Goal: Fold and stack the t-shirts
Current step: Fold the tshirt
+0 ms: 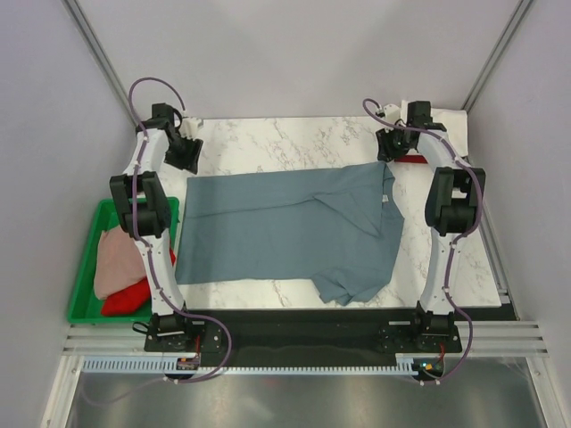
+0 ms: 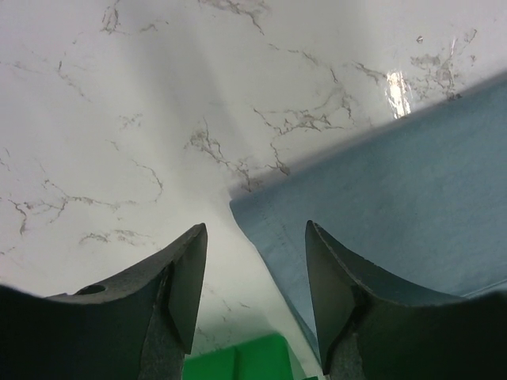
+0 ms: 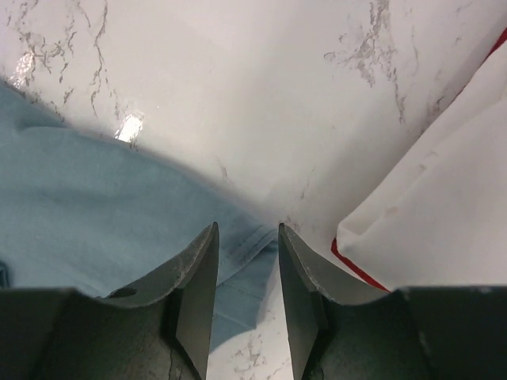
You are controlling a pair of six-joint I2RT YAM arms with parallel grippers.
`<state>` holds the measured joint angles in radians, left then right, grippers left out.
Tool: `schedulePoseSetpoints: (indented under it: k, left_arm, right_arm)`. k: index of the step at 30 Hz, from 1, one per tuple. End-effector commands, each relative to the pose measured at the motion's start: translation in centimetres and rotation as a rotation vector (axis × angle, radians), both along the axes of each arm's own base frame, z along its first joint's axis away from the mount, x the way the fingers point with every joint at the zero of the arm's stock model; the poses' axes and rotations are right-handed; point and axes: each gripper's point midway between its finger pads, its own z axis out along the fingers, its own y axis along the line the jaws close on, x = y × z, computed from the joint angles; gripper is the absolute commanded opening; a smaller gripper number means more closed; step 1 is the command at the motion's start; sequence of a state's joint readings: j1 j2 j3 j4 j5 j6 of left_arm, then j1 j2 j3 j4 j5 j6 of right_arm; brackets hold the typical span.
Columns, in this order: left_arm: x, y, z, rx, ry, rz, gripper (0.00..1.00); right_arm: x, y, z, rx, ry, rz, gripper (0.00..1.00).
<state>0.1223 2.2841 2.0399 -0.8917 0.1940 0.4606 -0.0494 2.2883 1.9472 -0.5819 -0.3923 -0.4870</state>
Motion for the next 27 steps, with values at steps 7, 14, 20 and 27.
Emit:
schedulePoseSetpoints:
  k: [7, 14, 20, 27]
  left_arm:
    - [0.4, 0.1, -1.3, -0.034, 0.032, 0.044, 0.61]
    - [0.6, 0.8, -2.3, -0.026, 0.045, 0.068, 0.64]
    - [0.6, 1.0, -3.2, -0.030, 0.062, 0.080, 0.64]
    - [0.7, 1.2, -4.0, -0.031, 0.075, 0.082, 0.59]
  right_arm:
    - [1.6, -0.7, -1.1, 0.041, -0.001, -0.043, 0.44]
    - [1.5, -0.9, -2.6, 0.042, 0.027, -0.050, 0.45]
    - [0.8, -0.6, -4.2, 0.067, 0.068, -0.053, 0.45]
    - [0.8, -0.5, -5.5, 0.084, 0.096, -0.064, 0.42]
